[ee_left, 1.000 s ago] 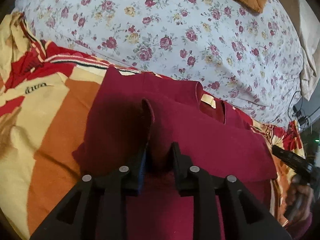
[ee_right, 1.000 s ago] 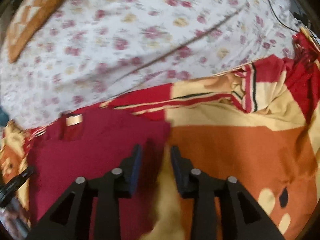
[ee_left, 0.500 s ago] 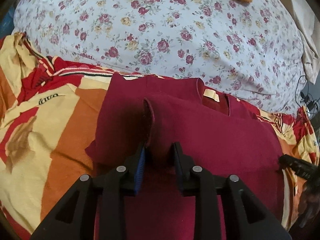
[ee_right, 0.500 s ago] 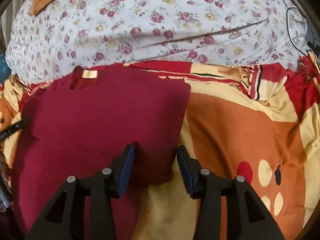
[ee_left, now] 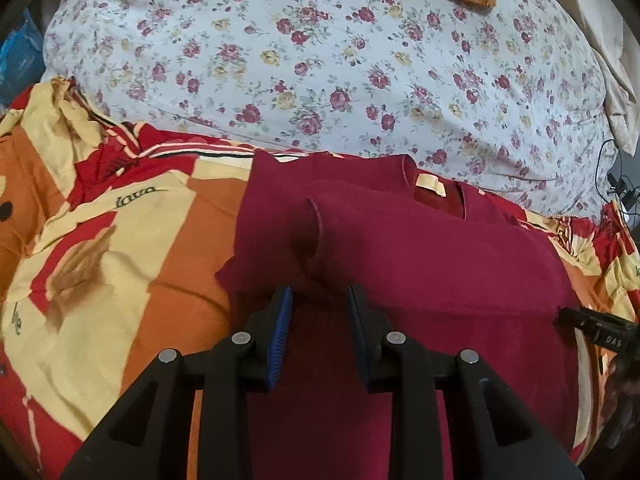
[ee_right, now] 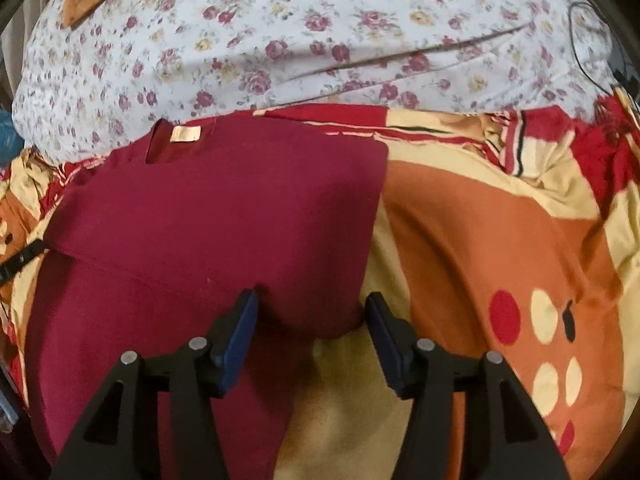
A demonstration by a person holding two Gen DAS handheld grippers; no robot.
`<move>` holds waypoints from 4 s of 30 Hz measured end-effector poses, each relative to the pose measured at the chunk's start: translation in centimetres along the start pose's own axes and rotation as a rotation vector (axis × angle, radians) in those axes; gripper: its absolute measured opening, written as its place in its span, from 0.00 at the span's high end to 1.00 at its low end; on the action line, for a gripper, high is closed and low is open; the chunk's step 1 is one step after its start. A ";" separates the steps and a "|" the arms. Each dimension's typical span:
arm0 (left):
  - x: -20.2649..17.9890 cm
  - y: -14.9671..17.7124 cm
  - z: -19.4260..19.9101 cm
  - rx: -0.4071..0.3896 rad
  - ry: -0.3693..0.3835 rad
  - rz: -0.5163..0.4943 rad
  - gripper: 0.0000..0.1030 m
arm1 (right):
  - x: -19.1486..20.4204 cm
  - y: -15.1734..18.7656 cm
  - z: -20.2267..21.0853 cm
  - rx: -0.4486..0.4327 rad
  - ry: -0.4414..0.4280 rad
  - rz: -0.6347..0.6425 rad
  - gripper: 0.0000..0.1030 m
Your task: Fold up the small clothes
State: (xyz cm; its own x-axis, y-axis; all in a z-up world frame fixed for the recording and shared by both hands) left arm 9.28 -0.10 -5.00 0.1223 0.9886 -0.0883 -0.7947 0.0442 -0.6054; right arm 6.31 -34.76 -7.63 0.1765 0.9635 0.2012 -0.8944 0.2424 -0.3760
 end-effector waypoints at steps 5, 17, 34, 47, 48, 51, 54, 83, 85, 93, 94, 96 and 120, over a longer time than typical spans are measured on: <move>0.3 1.1 1.1 0.000 -0.010 -0.008 0.82 | 0.5 1.3 2.0 -0.019 -0.013 0.019 0.43; 0.1 3.1 3.3 -0.007 -0.027 -0.024 0.76 | 1.9 5.2 3.6 0.015 -0.088 0.020 0.36; -1.1 6.6 5.3 0.007 0.019 -0.077 0.58 | 2.7 9.7 6.3 0.013 -0.117 0.056 0.26; 0.3 8.7 7.7 0.012 -0.012 -0.070 0.58 | 2.6 12.7 7.0 0.062 -0.125 0.058 0.26; 0.4 8.7 8.0 0.019 -0.002 -0.066 0.58 | 2.7 12.7 7.2 0.067 -0.129 0.061 0.26; 0.8 8.5 9.3 0.022 0.008 -0.064 0.58 | 3.4 12.9 8.3 0.095 -0.172 0.058 0.26; 1.1 8.3 11.2 0.002 0.002 -0.077 0.58 | 4.0 13.0 9.7 0.097 -0.212 0.060 0.24; 2.2 20.8 11.3 0.229 0.136 -0.010 0.58 | 3.0 24.5 8.7 0.303 -0.246 0.205 0.19; 2.0 21.0 11.3 0.221 0.122 -0.022 0.58 | 3.4 24.5 8.8 0.298 -0.248 0.217 0.19; 1.6 21.2 11.2 0.218 0.101 -0.054 0.58 | 3.5 24.4 9.0 0.302 -0.283 0.201 0.20; 1.6 21.1 11.2 0.218 0.100 -0.054 0.58 | 3.5 24.4 9.0 0.301 -0.283 0.201 0.20; 1.5 21.1 11.1 0.219 0.098 -0.057 0.58 | 3.6 24.5 8.9 0.298 -0.281 0.202 0.20; 0.5 20.8 12.1 0.151 -0.091 -0.118 0.58 | 4.1 24.7 8.5 0.305 -0.243 0.229 0.19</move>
State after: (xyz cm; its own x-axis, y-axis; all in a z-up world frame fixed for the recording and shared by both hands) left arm -14.40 3.04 -8.04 0.1709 0.9839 0.0526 -0.8589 0.1749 -0.4813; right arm -18.57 -25.75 -8.39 -0.1091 0.9249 0.3643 -0.9858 -0.0536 -0.1592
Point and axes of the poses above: each gripper's, at about its wrist camera, not at the fingertips, and z roughly against the way its jaws point, x to its left, y to its underside, the point moved 5 cm from there along -z, roughly the way its jaws point, and after that the axes turned 7 degrees about -z, right-handed, at the moved point
